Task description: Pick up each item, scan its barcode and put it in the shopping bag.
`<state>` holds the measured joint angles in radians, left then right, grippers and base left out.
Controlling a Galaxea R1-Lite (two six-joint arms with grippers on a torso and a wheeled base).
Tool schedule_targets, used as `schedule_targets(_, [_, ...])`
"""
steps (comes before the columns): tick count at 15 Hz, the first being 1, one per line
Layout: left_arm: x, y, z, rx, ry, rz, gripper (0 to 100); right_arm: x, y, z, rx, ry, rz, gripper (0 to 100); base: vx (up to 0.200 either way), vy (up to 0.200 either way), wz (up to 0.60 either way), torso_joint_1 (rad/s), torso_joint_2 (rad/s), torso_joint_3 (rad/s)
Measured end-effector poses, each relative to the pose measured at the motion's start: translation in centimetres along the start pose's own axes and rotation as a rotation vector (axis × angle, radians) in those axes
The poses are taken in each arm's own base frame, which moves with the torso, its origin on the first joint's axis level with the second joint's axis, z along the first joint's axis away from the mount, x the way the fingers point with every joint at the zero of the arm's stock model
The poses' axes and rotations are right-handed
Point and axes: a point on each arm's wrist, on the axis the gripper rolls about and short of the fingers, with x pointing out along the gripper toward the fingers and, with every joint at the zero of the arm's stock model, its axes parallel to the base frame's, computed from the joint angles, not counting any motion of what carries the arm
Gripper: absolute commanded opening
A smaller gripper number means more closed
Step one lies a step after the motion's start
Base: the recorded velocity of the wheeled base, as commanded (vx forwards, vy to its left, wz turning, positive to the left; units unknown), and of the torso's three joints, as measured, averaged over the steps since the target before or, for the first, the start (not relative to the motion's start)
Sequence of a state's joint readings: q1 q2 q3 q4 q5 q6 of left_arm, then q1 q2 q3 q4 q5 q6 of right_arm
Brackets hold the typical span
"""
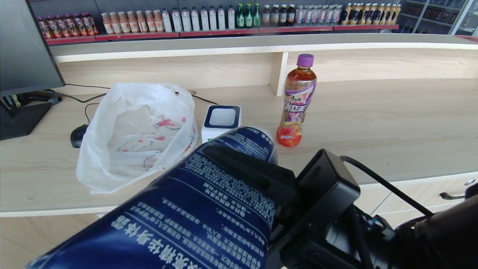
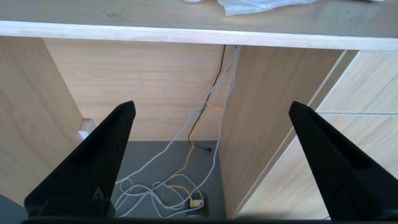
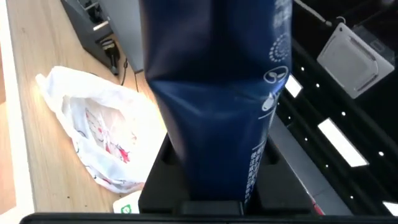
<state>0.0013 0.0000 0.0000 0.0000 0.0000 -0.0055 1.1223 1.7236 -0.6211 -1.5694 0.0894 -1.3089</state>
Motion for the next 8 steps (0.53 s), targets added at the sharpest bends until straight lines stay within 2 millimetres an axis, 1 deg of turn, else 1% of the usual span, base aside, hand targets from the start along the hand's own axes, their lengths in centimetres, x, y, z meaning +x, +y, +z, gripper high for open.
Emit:
schedule_targets(1, [0.0, 0.0, 0.0, 0.000, 0.000, 0.000, 100, -0.1, 0.0, 0.0, 0.075, 0.004, 0.000, 0, 0.000, 0.000, 0.00, 0.000, 0.00, 0.000])
schedule_targets(3, [0.0, 0.0, 0.0, 0.000, 0.000, 0.000, 100, -0.4, 0.2, 0.0, 0.288, 0.024, 0.007, 0, 0.000, 0.000, 0.00, 0.000, 0.00, 0.000])
schedule_targets(5, [0.0, 0.0, 0.0, 0.000, 0.000, 0.000, 100, -1.0, 0.3, -0.2, 0.392, 0.061, 0.007, 0, 0.000, 0.000, 0.00, 0.000, 0.00, 0.000])
schedule_targets(8, [0.0, 0.0, 0.0, 0.000, 0.000, 0.000, 100, -1.0, -0.4, -1.1, 0.616, 0.124, -0.060, 0, 0.000, 0.000, 0.00, 0.000, 0.00, 0.000])
